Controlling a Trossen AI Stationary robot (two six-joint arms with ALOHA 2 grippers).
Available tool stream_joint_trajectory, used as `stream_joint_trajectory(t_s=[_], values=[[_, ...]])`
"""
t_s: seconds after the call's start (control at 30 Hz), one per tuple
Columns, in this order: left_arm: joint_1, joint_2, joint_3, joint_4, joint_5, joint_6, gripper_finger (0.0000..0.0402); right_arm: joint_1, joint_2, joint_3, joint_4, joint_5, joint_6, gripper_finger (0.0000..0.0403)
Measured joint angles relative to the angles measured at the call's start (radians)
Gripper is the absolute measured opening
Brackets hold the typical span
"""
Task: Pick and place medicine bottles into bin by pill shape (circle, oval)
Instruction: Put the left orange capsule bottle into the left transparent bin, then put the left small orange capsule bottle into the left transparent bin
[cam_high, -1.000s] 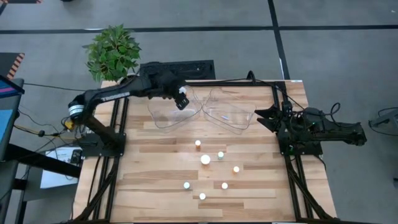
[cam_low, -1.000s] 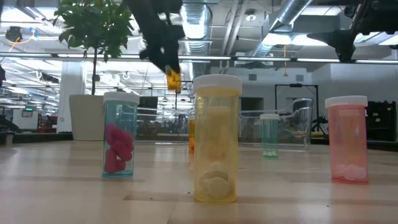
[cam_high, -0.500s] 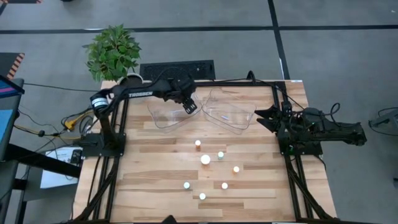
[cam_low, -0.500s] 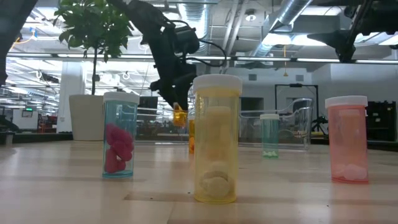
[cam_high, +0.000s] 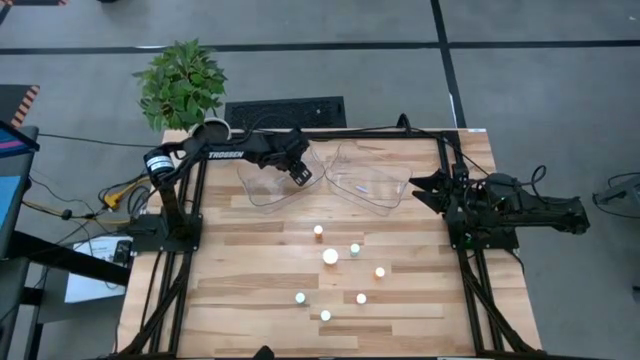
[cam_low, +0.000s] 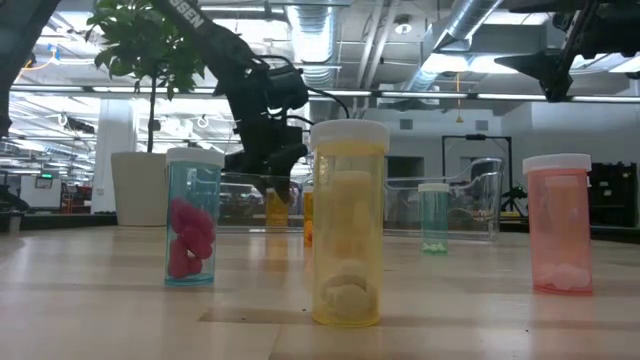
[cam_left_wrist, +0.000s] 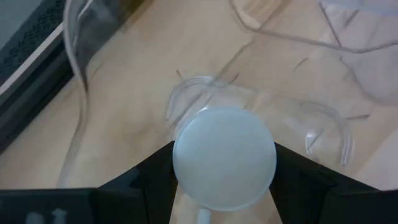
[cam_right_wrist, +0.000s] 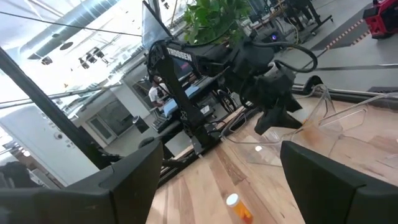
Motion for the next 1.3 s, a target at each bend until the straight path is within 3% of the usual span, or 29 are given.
stream_joint_trajectory(t_s=[0.33,0.7,0.83,1.03,1.3], values=[[0.0,0.0,-0.005,0.024,-0.022,0.023,0.0209,0.0,0.0,0.0,0.0,0.0,0.0,0.0333],[0.0,0.0,-0.005,0.045,-0.024,0.037,0.0238,0.0,0.0,0.0,0.0,0.0,0.0,0.0333],[0.0,0.0,0.012,0.033,0.022,0.071,0.0264,0.0,0.0,0.0,0.0,0.0,0.0,0.0333],[-0.001,0.0,0.111,-0.107,0.061,0.136,0.0307,0.0,0.0,0.0,0.0,0.0,0.0,0.0333],[-0.034,0.0,0.317,-0.365,0.07,0.194,0.0304,0.0,0.0,0.0,0.0,0.0,0.0,0.0333]])
